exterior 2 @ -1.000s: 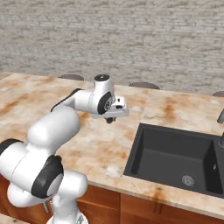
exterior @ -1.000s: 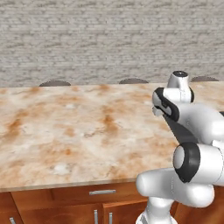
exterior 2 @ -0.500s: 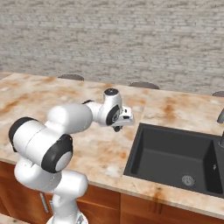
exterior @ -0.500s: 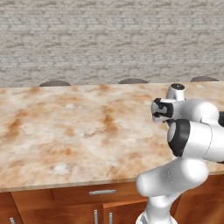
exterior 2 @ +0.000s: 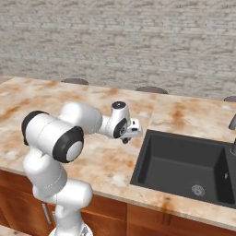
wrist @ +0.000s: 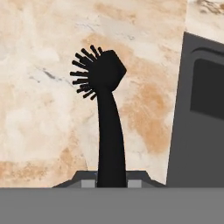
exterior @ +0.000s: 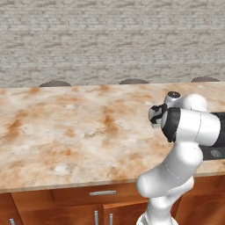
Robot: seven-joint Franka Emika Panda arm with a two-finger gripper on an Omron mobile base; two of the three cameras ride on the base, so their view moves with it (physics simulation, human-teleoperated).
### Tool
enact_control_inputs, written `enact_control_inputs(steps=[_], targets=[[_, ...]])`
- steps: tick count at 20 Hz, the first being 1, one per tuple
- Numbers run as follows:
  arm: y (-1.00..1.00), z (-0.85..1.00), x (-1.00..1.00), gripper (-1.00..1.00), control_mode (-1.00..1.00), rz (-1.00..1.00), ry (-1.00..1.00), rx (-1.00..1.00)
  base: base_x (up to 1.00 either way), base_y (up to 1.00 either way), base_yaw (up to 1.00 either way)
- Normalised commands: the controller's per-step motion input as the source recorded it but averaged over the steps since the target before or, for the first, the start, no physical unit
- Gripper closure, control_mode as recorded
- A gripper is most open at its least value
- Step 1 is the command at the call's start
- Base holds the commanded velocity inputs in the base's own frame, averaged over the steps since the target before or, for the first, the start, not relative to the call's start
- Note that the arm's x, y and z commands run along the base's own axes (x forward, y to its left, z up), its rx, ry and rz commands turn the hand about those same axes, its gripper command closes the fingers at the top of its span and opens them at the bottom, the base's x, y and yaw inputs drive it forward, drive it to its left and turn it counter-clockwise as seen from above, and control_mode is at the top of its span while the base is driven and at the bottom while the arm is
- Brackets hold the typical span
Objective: Locate and retrieve the dish brush and dish brush from the cabinet. Place them next to the sink.
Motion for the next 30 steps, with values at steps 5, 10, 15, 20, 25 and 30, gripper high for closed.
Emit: enact_control_inputs(steps=[5, 10, 15, 20, 25, 30], targets=[[0.0, -0.32, 0.23, 1.0, -1.0, 0.0, -0.01, 0.02, 0.0, 0.0, 0.0], [0.0, -0.34, 0.13, 1.0, -1.0, 0.0, -0.03, 0.04, 0.0, 0.0, 0.0], [0.0, -0.18, 0.04, -1.0, -1.0, 0.0, 0.0, 0.06, 0.0, 0.0, 0.0], [0.0, -0.08, 0.03, -1.0, -1.0, 0.0, 0.0, 0.03, 0.0, 0.0, 0.0], [0.02, 0.23, -0.01, -1.0, -1.0, 0.0, -0.05, -0.04, 0.0, 0.0, 0.0], [0.14, 0.79, -0.2, -1.0, -1.0, -0.09, -0.07, -0.03, 0.0, 0.0, 0.0]])
